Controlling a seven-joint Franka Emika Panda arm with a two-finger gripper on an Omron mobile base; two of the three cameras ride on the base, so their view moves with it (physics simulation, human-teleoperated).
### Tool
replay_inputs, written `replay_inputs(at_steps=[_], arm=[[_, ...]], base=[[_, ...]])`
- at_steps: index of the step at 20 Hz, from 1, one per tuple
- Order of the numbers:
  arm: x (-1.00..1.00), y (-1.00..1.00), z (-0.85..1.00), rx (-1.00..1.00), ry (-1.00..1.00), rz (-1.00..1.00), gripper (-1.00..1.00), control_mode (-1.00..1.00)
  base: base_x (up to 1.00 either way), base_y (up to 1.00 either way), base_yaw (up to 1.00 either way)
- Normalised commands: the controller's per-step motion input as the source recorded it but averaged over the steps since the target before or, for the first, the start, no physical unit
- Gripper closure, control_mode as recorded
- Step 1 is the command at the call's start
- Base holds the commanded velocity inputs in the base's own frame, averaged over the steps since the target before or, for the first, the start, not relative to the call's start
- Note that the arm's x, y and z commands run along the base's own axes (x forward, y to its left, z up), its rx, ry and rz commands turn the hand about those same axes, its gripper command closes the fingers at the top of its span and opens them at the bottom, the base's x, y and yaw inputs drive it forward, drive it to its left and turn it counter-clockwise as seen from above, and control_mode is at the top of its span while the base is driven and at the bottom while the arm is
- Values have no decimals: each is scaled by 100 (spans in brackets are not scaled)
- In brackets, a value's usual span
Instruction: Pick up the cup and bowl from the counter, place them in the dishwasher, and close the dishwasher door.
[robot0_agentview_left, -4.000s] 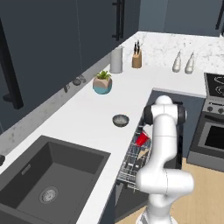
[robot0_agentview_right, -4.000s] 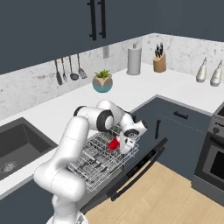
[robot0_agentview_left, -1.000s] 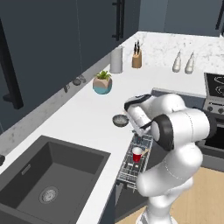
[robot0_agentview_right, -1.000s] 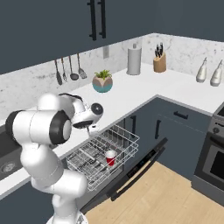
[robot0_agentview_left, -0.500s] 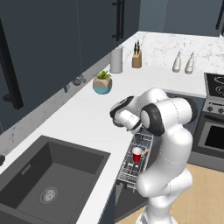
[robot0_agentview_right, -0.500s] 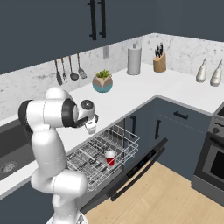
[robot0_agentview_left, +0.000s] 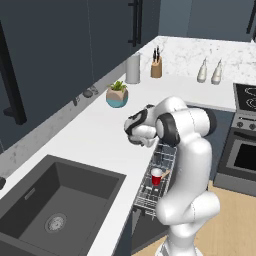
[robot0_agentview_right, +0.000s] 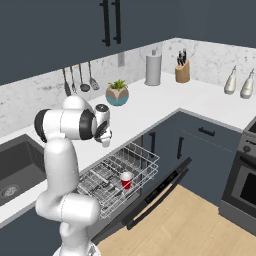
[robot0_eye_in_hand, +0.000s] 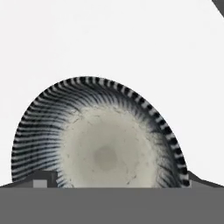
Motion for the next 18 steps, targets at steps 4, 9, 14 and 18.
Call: replay_inputs(at_steps=[4, 9, 14, 18], arm=[[33, -1, -11, 0, 21, 0, -100, -100], [0, -2, -21, 0, 19, 0, 100, -100], [-44, -40, -9, 4, 5, 0, 100, -100], [-94, -82, 0, 11, 0, 0, 100, -100]], base=[[0, 0, 0], [0, 0, 0], [0, 0, 0], [0, 0, 0]])
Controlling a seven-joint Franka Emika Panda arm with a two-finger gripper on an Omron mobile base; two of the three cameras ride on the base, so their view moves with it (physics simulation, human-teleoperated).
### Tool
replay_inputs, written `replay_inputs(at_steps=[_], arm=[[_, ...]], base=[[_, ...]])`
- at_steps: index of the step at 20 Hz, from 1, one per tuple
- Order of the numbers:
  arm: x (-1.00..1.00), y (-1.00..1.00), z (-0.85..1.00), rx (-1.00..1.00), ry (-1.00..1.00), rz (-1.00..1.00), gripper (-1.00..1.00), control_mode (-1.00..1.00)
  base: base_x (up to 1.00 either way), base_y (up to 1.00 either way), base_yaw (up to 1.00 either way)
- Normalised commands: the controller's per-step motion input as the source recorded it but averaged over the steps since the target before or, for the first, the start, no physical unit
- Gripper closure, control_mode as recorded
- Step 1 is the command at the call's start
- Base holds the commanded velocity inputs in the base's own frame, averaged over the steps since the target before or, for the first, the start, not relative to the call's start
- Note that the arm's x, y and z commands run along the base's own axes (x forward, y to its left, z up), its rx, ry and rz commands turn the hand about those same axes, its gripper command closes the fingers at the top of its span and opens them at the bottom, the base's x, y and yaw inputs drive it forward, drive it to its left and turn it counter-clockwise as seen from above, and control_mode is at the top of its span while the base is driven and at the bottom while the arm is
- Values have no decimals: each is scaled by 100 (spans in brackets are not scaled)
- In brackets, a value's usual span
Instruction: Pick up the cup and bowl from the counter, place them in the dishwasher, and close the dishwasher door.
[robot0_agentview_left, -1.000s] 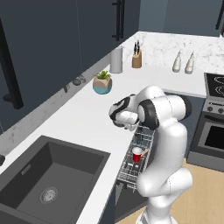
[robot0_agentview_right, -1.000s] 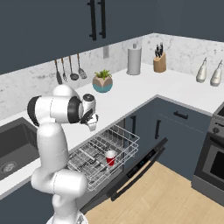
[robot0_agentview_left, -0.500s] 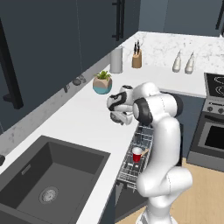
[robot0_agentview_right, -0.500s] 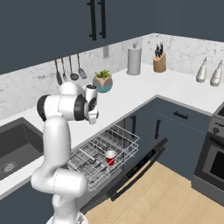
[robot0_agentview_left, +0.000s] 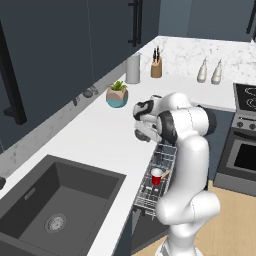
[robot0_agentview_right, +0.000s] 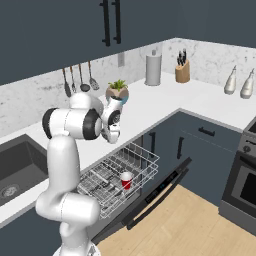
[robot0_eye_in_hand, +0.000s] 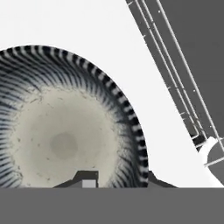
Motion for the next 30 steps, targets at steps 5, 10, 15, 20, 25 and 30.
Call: replay_inputs(at_steps=[5, 10, 15, 20, 25, 30], arm=[[-100, -97, 0, 14, 0, -3, 100, -100], [-100, -87, -2, 14, 0, -2, 100, -100], [-80, -43, -45, 6, 3, 0, 100, -100], [-24, -2, -65, 12, 4, -1, 100, -100], [1, 19, -42, 20, 0, 0, 100, -100], [2, 49, -37, 15, 0, 0, 100, -100]], base=[[0, 0, 0], [0, 0, 0], [0, 0, 0], [0, 0, 0], [0, 0, 0], [0, 0, 0]])
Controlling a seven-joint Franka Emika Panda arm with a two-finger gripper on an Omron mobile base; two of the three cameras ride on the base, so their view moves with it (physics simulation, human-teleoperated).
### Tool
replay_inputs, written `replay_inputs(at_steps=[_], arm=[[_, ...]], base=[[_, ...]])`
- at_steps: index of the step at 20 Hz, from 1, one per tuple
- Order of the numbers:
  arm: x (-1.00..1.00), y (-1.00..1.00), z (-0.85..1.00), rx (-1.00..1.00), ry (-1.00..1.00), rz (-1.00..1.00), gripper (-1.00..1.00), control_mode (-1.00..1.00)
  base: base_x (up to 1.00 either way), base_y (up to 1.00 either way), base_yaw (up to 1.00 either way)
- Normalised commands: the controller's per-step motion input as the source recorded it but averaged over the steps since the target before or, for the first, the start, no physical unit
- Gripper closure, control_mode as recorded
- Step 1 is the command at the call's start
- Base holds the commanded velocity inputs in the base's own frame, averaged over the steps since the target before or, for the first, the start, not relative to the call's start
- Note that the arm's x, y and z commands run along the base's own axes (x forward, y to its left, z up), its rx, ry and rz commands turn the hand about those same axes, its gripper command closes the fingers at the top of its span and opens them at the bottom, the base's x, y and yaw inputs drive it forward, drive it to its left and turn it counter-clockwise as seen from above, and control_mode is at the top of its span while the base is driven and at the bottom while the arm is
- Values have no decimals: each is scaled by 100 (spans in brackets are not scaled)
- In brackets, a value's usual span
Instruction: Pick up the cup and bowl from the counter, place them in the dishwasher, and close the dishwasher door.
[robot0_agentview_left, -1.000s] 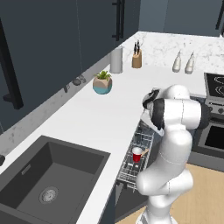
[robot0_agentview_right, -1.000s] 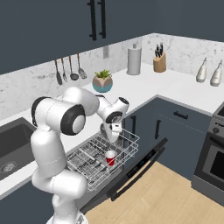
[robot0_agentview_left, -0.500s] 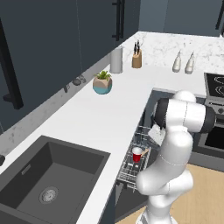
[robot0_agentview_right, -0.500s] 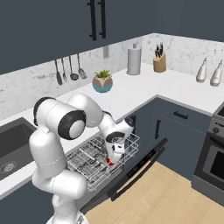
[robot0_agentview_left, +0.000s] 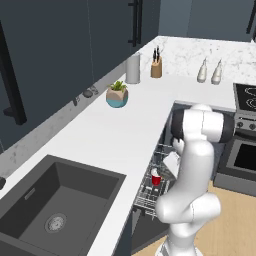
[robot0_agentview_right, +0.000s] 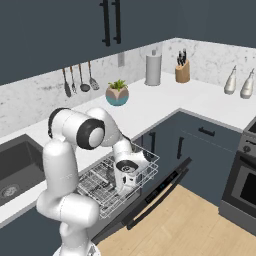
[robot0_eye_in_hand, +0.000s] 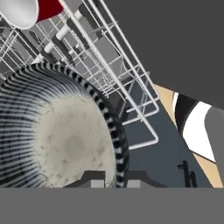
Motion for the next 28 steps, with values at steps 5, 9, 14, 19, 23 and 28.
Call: replay_inputs(at_steps=[5, 9, 14, 19, 23, 28], arm=[[10, 37, -49, 10, 6, -3, 100, -100], [22, 17, -48, 8, 10, -8, 100, -100], [20, 16, -37, 9, 10, -9, 100, -100], [23, 13, -42, 6, 16, -12, 100, -100], [21, 14, -46, 2, 16, -12, 100, -100], [15, 15, -49, 0, 12, -14, -100, -100]], base=[[0, 0, 0], [0, 0, 0], [0, 0, 0], [0, 0, 0], [0, 0, 0], [0, 0, 0]])
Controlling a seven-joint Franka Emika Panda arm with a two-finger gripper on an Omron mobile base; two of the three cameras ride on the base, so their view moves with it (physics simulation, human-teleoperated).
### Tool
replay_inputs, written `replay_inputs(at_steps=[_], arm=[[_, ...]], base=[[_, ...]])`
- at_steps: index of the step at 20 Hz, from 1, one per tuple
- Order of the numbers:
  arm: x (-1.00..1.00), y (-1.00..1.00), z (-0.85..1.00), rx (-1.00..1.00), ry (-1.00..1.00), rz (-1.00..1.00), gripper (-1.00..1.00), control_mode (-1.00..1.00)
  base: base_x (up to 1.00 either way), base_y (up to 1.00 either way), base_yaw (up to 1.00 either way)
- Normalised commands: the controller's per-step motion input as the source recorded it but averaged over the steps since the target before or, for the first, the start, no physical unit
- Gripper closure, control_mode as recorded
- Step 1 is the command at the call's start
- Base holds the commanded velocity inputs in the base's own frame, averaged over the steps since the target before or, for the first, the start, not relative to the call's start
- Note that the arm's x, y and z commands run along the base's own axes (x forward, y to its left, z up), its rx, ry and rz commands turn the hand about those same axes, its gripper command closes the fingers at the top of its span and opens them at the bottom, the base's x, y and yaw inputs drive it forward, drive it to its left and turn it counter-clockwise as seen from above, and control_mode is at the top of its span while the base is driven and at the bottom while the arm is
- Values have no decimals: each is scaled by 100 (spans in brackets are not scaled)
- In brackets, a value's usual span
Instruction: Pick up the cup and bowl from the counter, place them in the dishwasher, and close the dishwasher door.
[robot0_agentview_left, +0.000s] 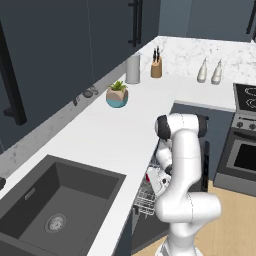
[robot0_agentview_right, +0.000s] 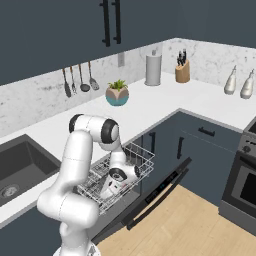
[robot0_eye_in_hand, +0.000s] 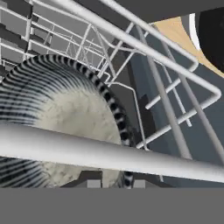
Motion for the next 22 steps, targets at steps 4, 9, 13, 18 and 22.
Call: replay_inputs(at_steps=[4, 9, 13, 18, 22], arm=[[-2, -11, -21, 0, 5, -17, -100, -100], [-22, -41, 18, 0, 0, -17, -100, -100], [-23, -44, 51, 0, 0, -17, -100, -100], [-27, -49, 51, 0, 0, -17, -100, -100], [-37, -42, 95, 0, -1, -11, -100, -100]], base=[[0, 0, 0], [0, 0, 0], [0, 0, 0], [0, 0, 0], [0, 0, 0]])
